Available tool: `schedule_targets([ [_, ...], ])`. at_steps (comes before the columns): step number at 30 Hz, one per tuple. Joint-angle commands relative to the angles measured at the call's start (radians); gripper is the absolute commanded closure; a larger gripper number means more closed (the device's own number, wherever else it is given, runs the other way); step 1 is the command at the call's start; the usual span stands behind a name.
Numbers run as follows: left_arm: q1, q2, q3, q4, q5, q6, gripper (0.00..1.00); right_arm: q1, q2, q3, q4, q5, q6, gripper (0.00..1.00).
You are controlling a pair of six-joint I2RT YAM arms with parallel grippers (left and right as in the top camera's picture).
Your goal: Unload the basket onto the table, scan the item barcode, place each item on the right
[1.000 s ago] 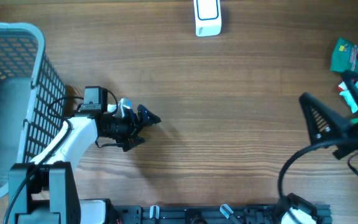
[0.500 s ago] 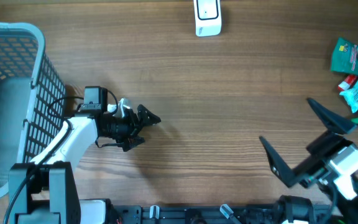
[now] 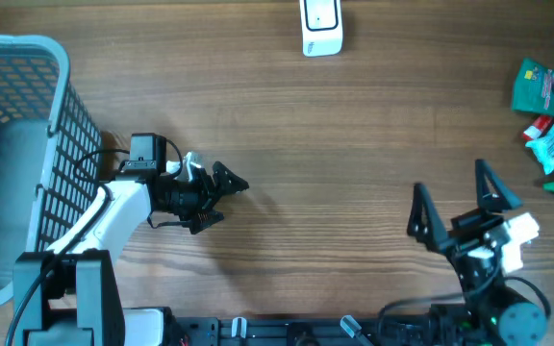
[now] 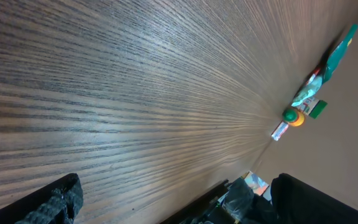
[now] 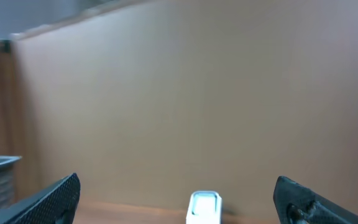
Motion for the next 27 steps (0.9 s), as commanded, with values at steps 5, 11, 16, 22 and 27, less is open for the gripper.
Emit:
schedule_targets([
  [5,-0.005,-0.011,-0.005,0.0,0.001,0.005,0.0,0.005,-0.017,-0.145,-0.019,0.159,0.149,0.0],
  [11,-0.005,-0.011,-0.005,0.0,0.001,0.005,0.0,0.005,-0.017,-0.145,-0.196,0.163,0.103,0.0],
  [16,-0.005,-0.011,-0.005,0.0,0.001,0.005,0.0,0.005,-0.017,-0.145,-0.28,0.177,0.043,0.0],
  [22,-0.005,-0.011,-0.005,0.0,0.001,0.005,0.0,0.005,-0.017,-0.145,-0.28,0.169,-0.027,0.0],
  [27,-0.005,-0.011,-0.005,0.0,0.001,0.005,0.0,0.005,-0.017,-0.145,-0.279,0.171,-0.041,0.0],
])
